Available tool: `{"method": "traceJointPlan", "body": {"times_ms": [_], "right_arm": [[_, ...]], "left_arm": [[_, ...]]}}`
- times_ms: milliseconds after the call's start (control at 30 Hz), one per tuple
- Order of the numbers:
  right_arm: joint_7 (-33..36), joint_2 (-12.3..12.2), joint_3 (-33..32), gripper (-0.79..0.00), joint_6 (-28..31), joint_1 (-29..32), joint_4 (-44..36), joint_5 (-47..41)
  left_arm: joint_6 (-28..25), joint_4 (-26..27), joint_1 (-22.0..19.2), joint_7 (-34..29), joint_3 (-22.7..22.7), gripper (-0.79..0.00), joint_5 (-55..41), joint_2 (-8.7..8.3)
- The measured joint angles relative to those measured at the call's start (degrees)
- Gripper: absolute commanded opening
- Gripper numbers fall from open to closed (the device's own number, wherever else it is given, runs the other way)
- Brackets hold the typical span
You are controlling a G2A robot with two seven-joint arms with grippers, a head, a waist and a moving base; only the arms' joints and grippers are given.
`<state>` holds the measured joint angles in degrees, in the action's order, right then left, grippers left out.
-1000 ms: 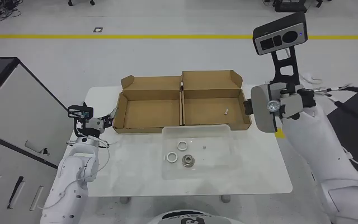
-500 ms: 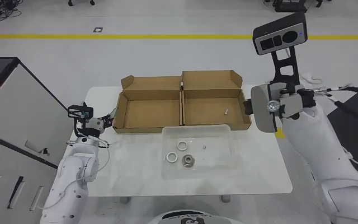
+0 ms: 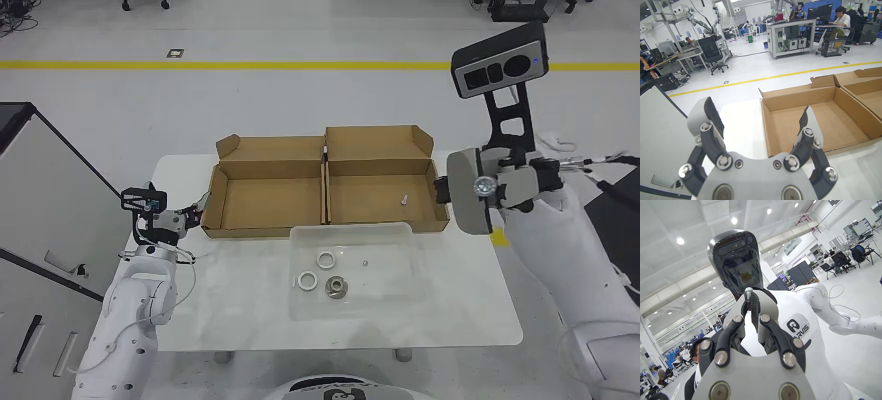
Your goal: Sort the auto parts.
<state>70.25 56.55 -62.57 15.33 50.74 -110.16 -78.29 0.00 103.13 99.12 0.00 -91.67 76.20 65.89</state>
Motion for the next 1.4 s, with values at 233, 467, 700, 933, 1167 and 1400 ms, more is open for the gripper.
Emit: {"method": "traceJointPlan", "body": {"times_ms": [233, 467, 700, 933, 1167, 1400], "right_arm": [[-0.5, -1.6, -8.2, -0.785, -6.9, 4.9, 2.8, 10.7], [3.2, -4.5, -19.9, -0.785, -18.0, 10.3, 6.4, 27.0], [9.3, -6.8, -22.1, -0.785, -23.5, 6.9, 11.0, 51.5], [12.6, -7.0, -12.3, -0.785, -21.0, -2.6, 18.9, 74.4], [12.9, -5.0, 1.8, -0.785, -17.5, -11.7, 29.0, 90.9], [10.7, -2.0, 13.5, -0.785, -15.1, -15.5, 36.5, 98.2]], "left_arm": [[0.0, 0.0, 0.0, 0.0, 0.0, 0.0, 0.0, 0.0], [0.0, 0.0, 0.0, 0.0, 0.0, 0.0, 0.0, 0.0], [0.0, 0.0, 0.0, 0.0, 0.0, 0.0, 0.0, 0.0], [0.0, 0.0, 0.0, 0.0, 0.0, 0.0, 0.0, 0.0], [0.0, 0.0, 0.0, 0.0, 0.0, 0.0, 0.0, 0.0], [0.0, 0.0, 0.0, 0.0, 0.0, 0.0, 0.0, 0.0]]}}
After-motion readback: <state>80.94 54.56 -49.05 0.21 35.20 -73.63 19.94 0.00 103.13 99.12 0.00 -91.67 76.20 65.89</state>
